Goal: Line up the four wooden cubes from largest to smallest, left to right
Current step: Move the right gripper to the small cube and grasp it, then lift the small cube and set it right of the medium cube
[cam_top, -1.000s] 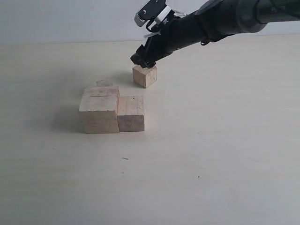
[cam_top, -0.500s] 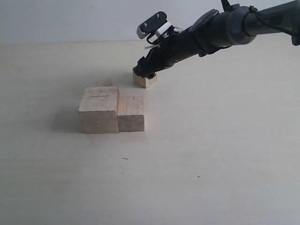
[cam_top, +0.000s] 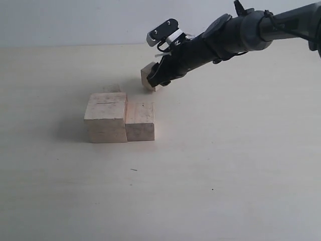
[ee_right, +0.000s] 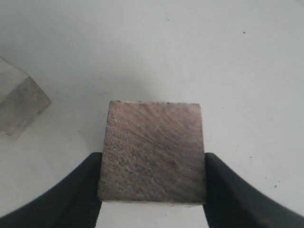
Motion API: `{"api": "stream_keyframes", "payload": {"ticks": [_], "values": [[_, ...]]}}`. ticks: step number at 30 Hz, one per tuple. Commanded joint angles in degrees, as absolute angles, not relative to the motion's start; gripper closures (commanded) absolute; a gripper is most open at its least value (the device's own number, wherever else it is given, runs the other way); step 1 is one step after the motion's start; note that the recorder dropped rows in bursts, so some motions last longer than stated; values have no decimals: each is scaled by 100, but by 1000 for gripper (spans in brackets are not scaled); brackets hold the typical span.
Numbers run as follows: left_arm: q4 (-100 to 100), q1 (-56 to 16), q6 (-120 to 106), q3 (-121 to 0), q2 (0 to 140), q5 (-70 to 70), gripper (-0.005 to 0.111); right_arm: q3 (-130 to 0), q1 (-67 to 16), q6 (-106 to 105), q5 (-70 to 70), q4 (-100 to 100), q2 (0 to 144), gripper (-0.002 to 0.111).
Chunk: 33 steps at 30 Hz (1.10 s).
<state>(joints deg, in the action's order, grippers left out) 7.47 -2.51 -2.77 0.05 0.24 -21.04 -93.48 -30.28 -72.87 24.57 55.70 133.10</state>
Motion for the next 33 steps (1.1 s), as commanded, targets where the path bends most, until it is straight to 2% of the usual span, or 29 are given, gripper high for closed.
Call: {"api": "stream_keyframes", "payload": {"ticks": [1, 9, 18, 20, 27, 33], "values": [[762, -293, -255, 0, 0, -2061, 107, -9393, -3030, -6462, 3038, 4440, 12877, 108], [762, -293, -255, 0, 0, -2061, 107, -9333, -3019, -4474, 4482, 2164, 12228, 108], [762, -293, -255, 0, 0, -2061, 107, -8142, -2894, -5665, 4056, 2103, 11507, 108], [762, -293, -255, 0, 0, -2061, 107, -7987, -2745, -6316, 4191, 2341, 11443, 108], [762, -293, -255, 0, 0, -2061, 107, -7869, -1603, -8617, 5546, 5231, 11490, 108], [762, -293, -255, 0, 0, -2061, 107, -7869, -1627, -9653, 5713, 5355, 11646, 108]]}}
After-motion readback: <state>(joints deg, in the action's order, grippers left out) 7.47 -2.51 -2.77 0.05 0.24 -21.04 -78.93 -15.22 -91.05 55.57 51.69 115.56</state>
